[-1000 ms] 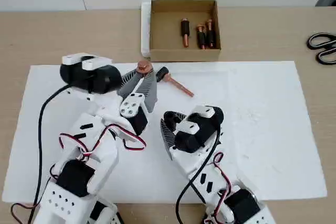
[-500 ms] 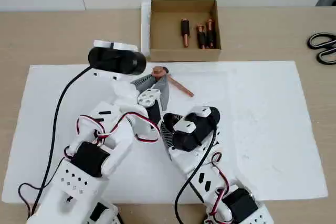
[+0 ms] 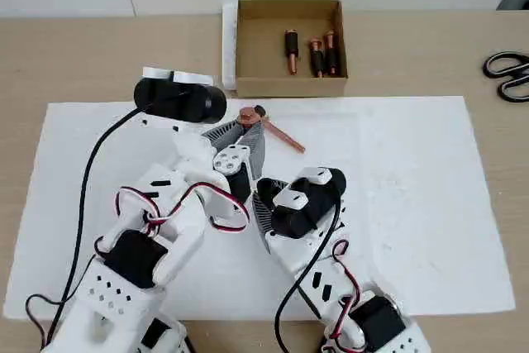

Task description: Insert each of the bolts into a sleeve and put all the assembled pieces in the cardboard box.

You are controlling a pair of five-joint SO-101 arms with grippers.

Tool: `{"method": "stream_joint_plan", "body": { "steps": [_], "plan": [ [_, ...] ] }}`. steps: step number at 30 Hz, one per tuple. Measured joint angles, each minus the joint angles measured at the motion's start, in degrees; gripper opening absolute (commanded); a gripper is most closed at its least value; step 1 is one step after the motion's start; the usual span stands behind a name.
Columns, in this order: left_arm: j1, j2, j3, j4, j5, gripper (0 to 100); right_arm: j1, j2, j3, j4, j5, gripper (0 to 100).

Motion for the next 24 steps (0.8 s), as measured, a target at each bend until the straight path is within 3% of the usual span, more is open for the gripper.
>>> {"method": "stream_joint_plan", "body": {
  "steps": [15,24],
  "plan": [
    [2.29,-0.18,0.0,0.0,0.0,1,1.14,0.0,0.0,0.0,0.0,0.4],
    [2.46,-2.29,6.77,-5.98,0.0,1,1.23,0.09,0.09,0.0,0.0,0.4]
  ]
}}
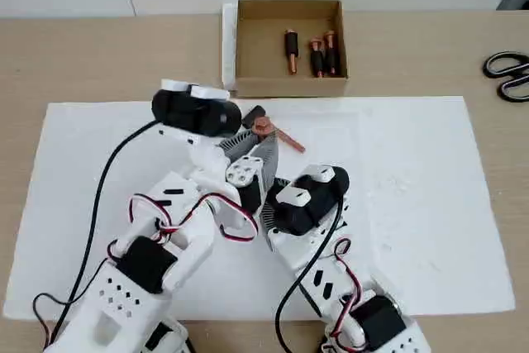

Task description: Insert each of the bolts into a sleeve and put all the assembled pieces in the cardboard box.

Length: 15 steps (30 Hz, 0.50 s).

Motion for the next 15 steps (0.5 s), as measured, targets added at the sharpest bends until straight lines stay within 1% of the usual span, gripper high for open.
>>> {"method": "stream_joint_plan", "body": {
  "steps": [15],
  "plan": [
    [0.09,-7.03,6.86,-0.09,0.0,1,-0.18,0.0,0.0,0.0,0.0,0.4]
  ]
}}
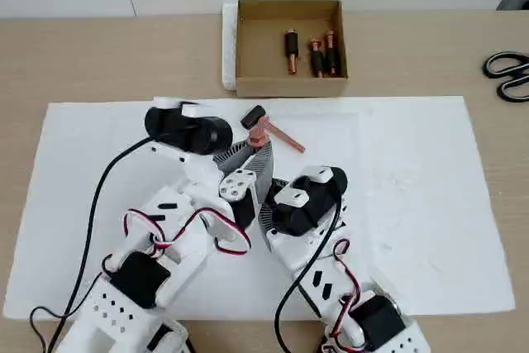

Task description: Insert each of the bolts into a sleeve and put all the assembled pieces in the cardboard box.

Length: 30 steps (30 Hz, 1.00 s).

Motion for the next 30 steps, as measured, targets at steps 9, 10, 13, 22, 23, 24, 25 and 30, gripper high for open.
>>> {"method": "stream_joint_plan", "body": {
  "steps": [9,10,13,22,23,24,25,30],
  "plan": [
    [0.09,-0.7,1.58,-0.62,0.0,1,0.0,0.0,0.09,0.0,0.0,0.4],
    [0.09,-0.7,1.58,-0.62,0.0,1,0.0,0.0,0.09,0.0,0.0,0.4],
    [0.09,-0.7,1.58,-0.62,0.0,1,0.0,0.0,0.09,0.0,0.0,0.4],
    [0.09,-0.7,1.58,-0.62,0.0,1,0.0,0.0,0.09,0.0,0.0,0.4],
    [0.09,-0.7,1.58,-0.62,0.0,1,0.0,0.0,0.09,0.0,0.0,0.4],
    [0.09,-0.7,1.58,-0.62,0.0,1,0.0,0.0,0.09,0.0,0.0,0.4],
    [0.09,-0.7,1.58,-0.62,0.0,1,0.0,0.0,0.09,0.0,0.0,0.4],
    [0.09,1.58,1.49,-0.62,0.0,1,0.0,0.09,0.26,0.0,0.0,0.4]
  ]
}}
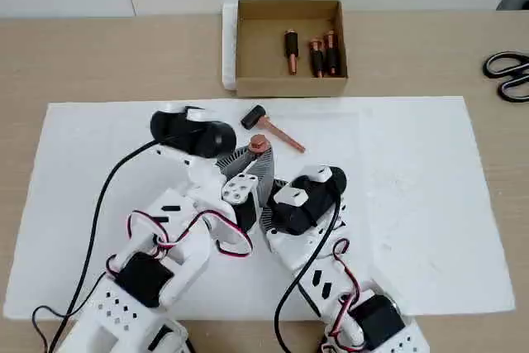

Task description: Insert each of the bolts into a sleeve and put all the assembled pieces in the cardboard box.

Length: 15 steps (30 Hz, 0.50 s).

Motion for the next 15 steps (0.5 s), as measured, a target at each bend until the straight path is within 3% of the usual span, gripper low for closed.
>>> {"method": "stream_joint_plan", "body": {
  "steps": [15],
  "plan": [
    [0.0,3.69,-4.04,4.22,0.18,1,0.0,0.0,0.09,0.0,-0.09,0.4]
  ]
}}
